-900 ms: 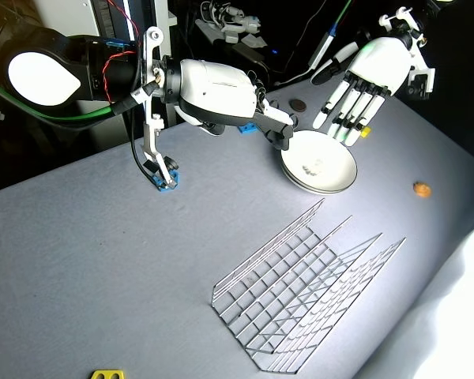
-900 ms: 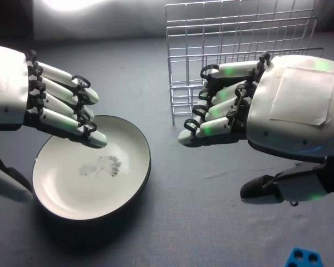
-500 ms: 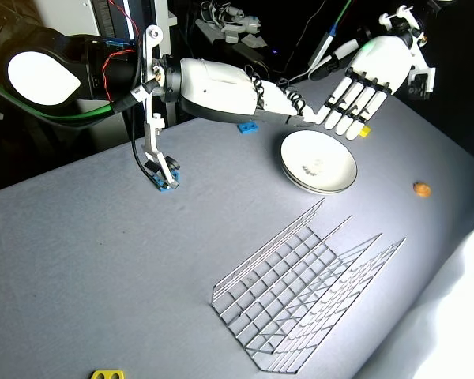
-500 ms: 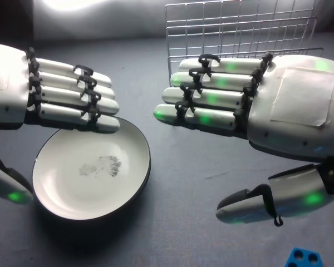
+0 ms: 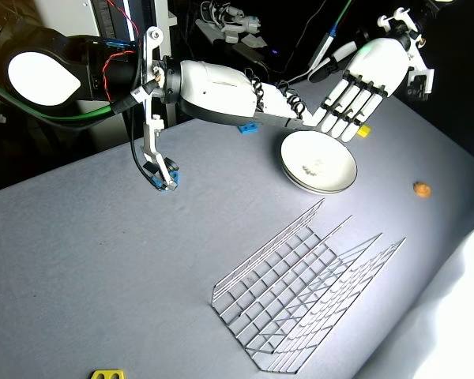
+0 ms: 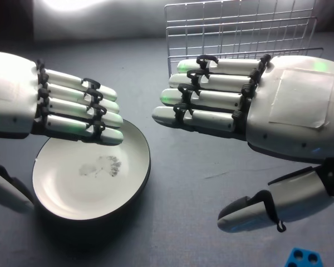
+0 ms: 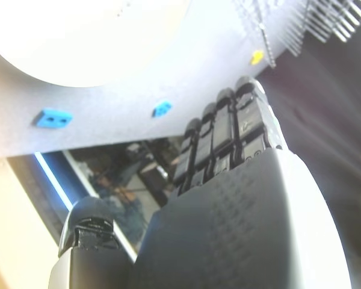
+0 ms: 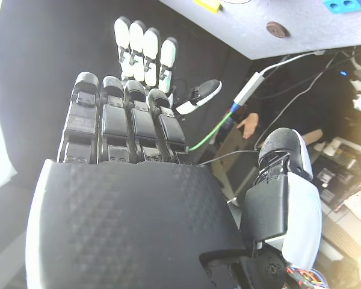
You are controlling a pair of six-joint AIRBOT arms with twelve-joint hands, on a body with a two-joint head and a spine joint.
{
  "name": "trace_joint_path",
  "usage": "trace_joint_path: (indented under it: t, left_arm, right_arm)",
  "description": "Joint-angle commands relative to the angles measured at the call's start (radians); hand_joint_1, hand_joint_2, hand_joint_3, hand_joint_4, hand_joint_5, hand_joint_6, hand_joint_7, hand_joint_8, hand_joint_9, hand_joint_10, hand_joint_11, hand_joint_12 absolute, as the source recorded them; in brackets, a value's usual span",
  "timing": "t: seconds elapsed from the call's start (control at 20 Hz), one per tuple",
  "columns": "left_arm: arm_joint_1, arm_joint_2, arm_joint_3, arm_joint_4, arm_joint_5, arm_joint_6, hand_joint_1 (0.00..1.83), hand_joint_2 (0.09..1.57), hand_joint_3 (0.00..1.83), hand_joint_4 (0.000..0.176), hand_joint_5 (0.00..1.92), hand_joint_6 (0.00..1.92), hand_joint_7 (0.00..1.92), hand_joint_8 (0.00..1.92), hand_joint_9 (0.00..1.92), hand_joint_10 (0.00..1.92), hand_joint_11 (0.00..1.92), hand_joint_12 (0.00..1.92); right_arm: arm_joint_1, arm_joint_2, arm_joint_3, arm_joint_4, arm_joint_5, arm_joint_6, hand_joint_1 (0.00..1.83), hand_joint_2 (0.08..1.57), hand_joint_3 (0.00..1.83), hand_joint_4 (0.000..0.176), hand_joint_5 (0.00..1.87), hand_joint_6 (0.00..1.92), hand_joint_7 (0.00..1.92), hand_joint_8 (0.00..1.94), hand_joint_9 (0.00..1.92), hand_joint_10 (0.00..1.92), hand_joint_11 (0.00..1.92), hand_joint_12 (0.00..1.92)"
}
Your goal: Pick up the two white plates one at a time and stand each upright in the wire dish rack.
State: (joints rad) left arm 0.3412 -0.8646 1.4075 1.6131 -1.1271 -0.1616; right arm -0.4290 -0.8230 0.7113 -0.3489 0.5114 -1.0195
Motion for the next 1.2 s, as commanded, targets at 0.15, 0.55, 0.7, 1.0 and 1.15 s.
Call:
trace_joint_path:
  t: [0.15,0.55,0.7,1.0,1.15]
  left_arm:
    - [0.079,-0.015,0.026,-0.076,-0.021,0.081,0.00,1.09,0.02,0.000,0.00,0.00,0.00,0.00,0.00,0.00,0.00,0.00]
    - [0.247,-0.033,0.100,-0.096,-0.010,0.117,0.00,1.08,0.01,0.000,0.01,0.00,0.00,0.00,0.00,0.00,0.00,0.00]
    - [0.281,-0.047,0.134,-0.105,-0.010,0.121,0.00,1.07,0.00,0.000,0.00,0.00,0.00,0.00,0.00,0.00,0.00,0.00]
    - [0.314,-0.075,0.191,-0.119,-0.004,0.121,0.00,1.09,0.01,0.000,0.01,0.00,0.00,0.00,0.00,0.00,0.00,0.00]
    - [0.325,-0.088,0.221,-0.130,-0.004,0.121,0.00,1.09,0.01,0.000,0.02,0.00,0.00,0.00,0.00,0.00,0.00,0.00]
  right_arm:
    - [0.005,0.002,-0.003,0.016,0.116,-0.001,0.00,1.00,0.00,0.000,0.00,0.00,0.00,0.00,0.00,0.00,0.00,0.00]
    - [0.005,0.002,-0.003,0.016,0.116,-0.002,0.00,0.99,0.00,0.000,0.00,0.00,0.00,0.00,0.00,0.00,0.00,0.00]
    - [0.005,0.002,-0.004,0.016,0.116,-0.003,0.00,1.00,0.00,0.000,0.01,0.00,0.00,0.00,0.00,0.00,0.00,0.00]
    - [0.005,0.002,-0.004,0.015,0.116,-0.005,0.00,0.99,0.00,0.000,0.01,0.00,0.00,0.00,0.00,0.00,0.00,0.00]
    - [0.005,0.002,-0.004,0.015,0.116,-0.006,0.00,1.00,0.00,0.000,0.00,0.00,0.00,0.00,0.00,0.00,0.00,0.00]
